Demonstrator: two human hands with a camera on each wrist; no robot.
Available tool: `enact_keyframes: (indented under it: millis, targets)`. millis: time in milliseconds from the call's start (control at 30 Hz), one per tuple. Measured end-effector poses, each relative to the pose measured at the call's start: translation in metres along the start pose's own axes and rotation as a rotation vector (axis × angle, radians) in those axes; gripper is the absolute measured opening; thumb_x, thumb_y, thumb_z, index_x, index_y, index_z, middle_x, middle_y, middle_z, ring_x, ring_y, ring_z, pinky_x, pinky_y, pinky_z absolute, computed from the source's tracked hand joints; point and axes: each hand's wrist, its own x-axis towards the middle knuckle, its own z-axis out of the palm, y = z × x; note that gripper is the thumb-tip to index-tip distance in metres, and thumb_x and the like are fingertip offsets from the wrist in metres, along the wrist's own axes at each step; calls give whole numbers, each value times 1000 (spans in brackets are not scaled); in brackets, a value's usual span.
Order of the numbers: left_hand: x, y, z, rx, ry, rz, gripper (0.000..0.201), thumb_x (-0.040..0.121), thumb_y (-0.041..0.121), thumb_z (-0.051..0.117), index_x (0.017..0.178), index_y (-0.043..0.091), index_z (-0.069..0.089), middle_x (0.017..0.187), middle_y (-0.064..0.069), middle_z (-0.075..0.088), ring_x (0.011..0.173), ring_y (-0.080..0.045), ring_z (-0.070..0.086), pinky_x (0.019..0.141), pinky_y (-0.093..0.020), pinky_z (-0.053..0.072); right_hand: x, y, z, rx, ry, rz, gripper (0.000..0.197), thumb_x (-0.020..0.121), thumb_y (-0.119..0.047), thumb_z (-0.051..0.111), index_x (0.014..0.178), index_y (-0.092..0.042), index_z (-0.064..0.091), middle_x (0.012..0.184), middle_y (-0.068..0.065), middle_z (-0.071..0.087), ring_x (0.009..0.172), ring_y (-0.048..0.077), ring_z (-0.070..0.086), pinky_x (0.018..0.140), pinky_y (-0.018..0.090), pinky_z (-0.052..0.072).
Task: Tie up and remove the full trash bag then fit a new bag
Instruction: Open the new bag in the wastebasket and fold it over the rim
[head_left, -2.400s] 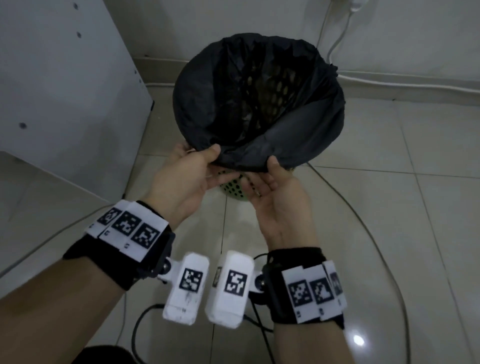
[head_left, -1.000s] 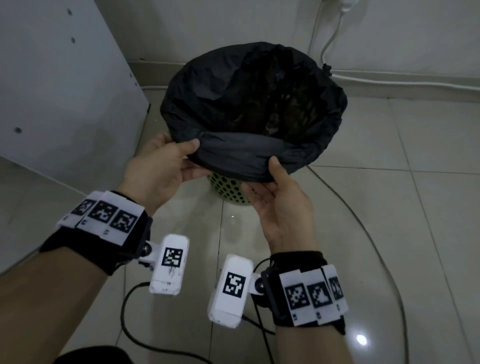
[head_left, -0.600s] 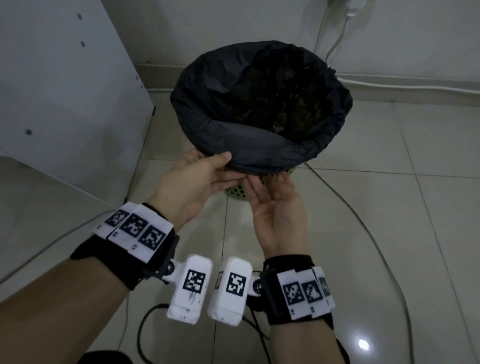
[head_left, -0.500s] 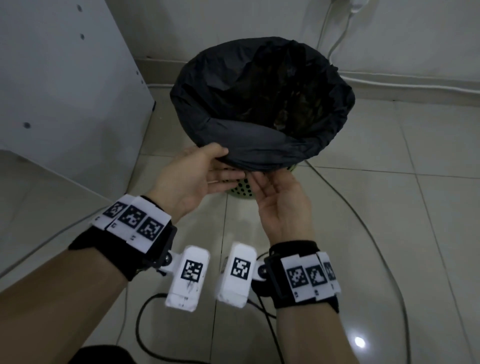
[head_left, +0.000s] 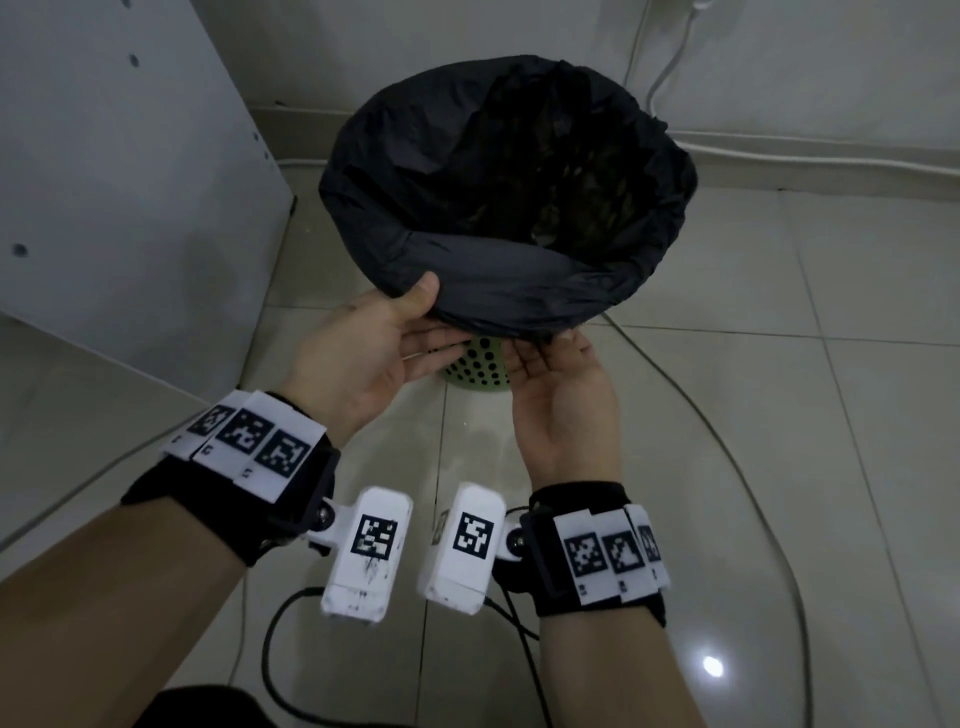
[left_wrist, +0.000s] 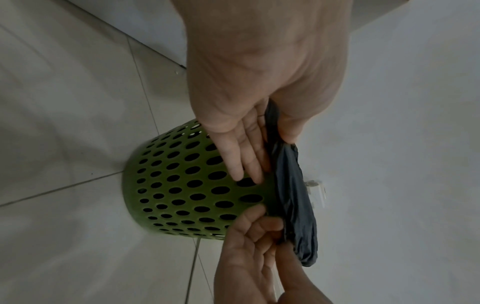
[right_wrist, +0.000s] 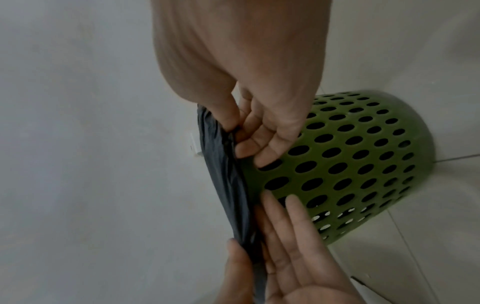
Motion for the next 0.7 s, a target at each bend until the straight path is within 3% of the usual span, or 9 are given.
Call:
enact_keyframes:
  millis: [67, 167, 300, 367, 467, 600, 700]
  targets:
    - [0, 0, 0, 14, -7, 5, 36, 97, 32, 60, 126, 11, 60, 109, -10, 76, 99, -23, 74, 80, -32, 61, -2, -2, 1, 14, 20, 20, 17, 102, -2, 46, 98, -5, 63, 88, 9, 68, 76, 21, 67, 77, 32, 61]
    - [1, 2, 0, 36, -6, 3, 33, 98, 31, 59, 123, 10, 61, 100, -9, 78, 95, -25, 75, 75, -31, 61, -6, -10, 5, -10, 57, 55, 20, 101, -2, 49, 114, 1, 64, 94, 14, 69, 78, 22, 68, 85, 35, 61]
    - [2, 2, 3, 24, 19, -2, 25, 97, 28, 61, 114, 11, 63, 88, -8, 79, 87, -26, 76, 72, -32, 62, -9, -28, 12, -79, 45, 106, 32, 98, -24, 61, 120, -2, 67, 109, 14, 74, 98, 27, 72, 93, 41, 58]
    - [3, 2, 2, 39, 20, 7, 25, 97, 27, 61, 115, 10, 63, 87, -9, 79, 86, -27, 76, 73, -33, 62, -7, -30, 16, -125, 51, 124, 32, 94, -27, 67, 118, -5, 67, 112, 13, 74, 102, 27, 71, 96, 43, 56]
    - [5, 3, 0, 78, 35, 33, 29, 98, 29, 60, 119, 8, 62, 91, -10, 78, 85, -27, 76, 80, -37, 62, -9, -26, 20, -155, 41, 167, 25, 94, -22, 66, 117, -11, 68, 113, 8, 74, 99, 24, 69, 99, 42, 53]
    - [1, 1, 0, 33, 25, 71, 41, 94, 36, 64, 126, 10, 62, 114, -12, 74, 96, -29, 74, 82, -42, 61, -18, -13, 19, -192, -57, 216, 38, 96, -25, 63, 133, -13, 62, 112, 6, 74, 94, 19, 72, 101, 46, 51]
    - [3, 3, -4, 32, 89, 144, 26, 95, 22, 64, 114, 5, 65, 112, -13, 74, 104, -35, 71, 87, -46, 60, -24, 0, 17, -267, -95, 269, 37, 94, -23, 67, 129, -13, 64, 120, 11, 73, 101, 25, 73, 102, 53, 50]
